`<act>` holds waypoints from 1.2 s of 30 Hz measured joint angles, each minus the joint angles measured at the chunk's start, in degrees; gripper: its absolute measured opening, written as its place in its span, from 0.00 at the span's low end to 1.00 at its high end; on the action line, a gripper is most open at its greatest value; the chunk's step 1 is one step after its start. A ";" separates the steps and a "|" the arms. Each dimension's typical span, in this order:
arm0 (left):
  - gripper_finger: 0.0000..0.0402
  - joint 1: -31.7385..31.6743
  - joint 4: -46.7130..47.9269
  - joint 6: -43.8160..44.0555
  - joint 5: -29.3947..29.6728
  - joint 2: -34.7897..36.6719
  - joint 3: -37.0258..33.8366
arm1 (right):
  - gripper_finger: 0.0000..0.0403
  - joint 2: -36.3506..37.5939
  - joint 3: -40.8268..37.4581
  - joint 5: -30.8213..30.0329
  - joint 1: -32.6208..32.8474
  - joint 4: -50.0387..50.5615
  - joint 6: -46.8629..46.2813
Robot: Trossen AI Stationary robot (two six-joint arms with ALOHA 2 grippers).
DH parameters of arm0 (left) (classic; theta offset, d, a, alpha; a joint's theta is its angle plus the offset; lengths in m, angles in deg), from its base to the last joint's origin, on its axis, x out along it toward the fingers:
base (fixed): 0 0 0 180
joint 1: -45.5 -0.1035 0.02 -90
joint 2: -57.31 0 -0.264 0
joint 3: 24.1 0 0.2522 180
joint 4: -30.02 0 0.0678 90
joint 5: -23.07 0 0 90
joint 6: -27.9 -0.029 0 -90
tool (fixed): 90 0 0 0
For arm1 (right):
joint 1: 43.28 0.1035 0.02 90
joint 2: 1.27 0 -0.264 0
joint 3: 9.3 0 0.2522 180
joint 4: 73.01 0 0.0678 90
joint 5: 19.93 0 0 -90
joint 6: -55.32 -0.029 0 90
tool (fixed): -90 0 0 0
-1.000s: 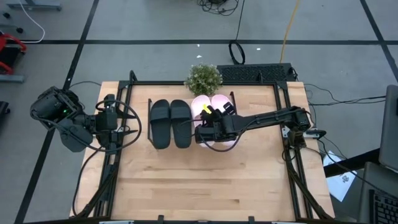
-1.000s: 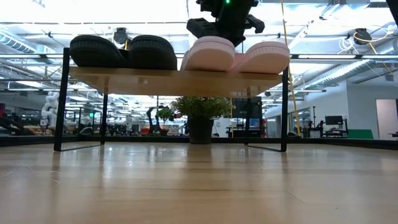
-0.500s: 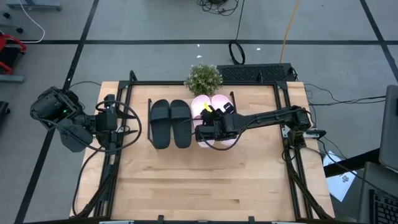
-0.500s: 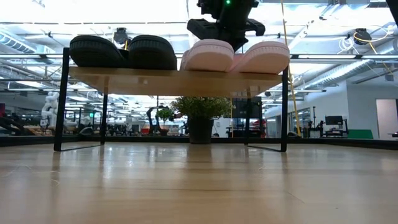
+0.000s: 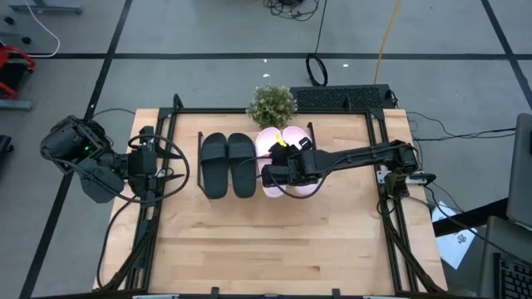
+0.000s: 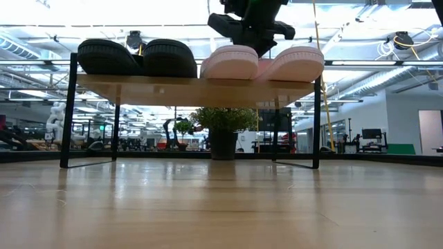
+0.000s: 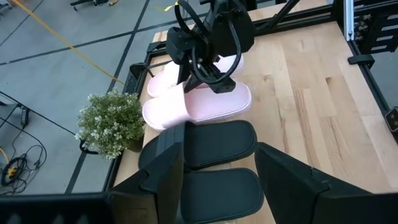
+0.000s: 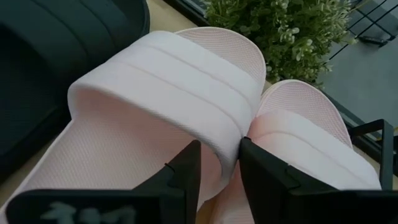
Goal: Pick and place slides into the shelf
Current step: Put the pink slider on the shelf
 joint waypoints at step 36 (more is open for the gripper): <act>0.49 0.00 0.00 -0.58 -0.02 -0.01 0.00 | 0.25 4.23 0.11 2.78 1.40 -4.40 0.98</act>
